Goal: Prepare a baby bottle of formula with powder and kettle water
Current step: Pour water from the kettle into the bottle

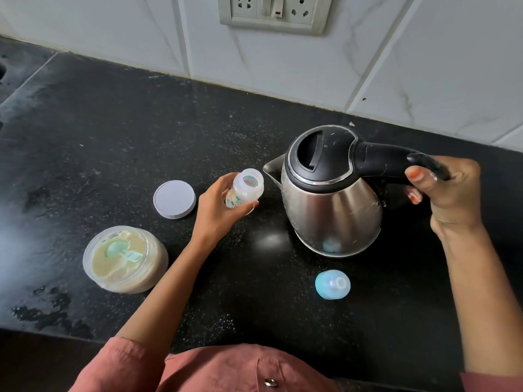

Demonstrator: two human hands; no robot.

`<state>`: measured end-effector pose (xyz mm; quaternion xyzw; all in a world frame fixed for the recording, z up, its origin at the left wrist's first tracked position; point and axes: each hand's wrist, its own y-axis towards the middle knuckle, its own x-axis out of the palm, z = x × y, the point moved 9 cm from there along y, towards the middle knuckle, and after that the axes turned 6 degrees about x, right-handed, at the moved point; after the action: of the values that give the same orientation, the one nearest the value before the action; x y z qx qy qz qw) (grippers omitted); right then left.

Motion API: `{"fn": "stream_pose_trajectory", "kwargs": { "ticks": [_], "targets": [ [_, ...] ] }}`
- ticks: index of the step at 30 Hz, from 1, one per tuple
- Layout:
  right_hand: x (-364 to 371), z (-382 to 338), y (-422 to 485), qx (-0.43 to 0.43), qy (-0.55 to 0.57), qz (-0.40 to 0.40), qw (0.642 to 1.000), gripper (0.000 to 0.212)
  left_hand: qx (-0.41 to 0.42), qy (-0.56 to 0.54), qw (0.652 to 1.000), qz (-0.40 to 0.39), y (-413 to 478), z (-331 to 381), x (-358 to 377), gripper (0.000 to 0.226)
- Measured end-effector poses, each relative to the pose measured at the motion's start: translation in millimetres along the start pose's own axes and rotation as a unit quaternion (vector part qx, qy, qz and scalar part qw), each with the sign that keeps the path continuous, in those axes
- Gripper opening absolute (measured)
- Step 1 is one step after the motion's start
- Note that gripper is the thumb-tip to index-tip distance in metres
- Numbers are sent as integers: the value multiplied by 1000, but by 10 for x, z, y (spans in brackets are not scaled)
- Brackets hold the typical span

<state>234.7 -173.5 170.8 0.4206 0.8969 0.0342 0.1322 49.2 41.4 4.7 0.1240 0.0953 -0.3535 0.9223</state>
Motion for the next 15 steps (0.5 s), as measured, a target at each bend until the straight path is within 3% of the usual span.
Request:
{"fn": "stream_pose_trajectory", "kwargs": {
  "ticks": [15],
  "targets": [
    [159, -128, 83, 0, -47, -42, 998, 32, 0, 9, 1000, 0, -38, -46, -44, 56]
  ]
}}
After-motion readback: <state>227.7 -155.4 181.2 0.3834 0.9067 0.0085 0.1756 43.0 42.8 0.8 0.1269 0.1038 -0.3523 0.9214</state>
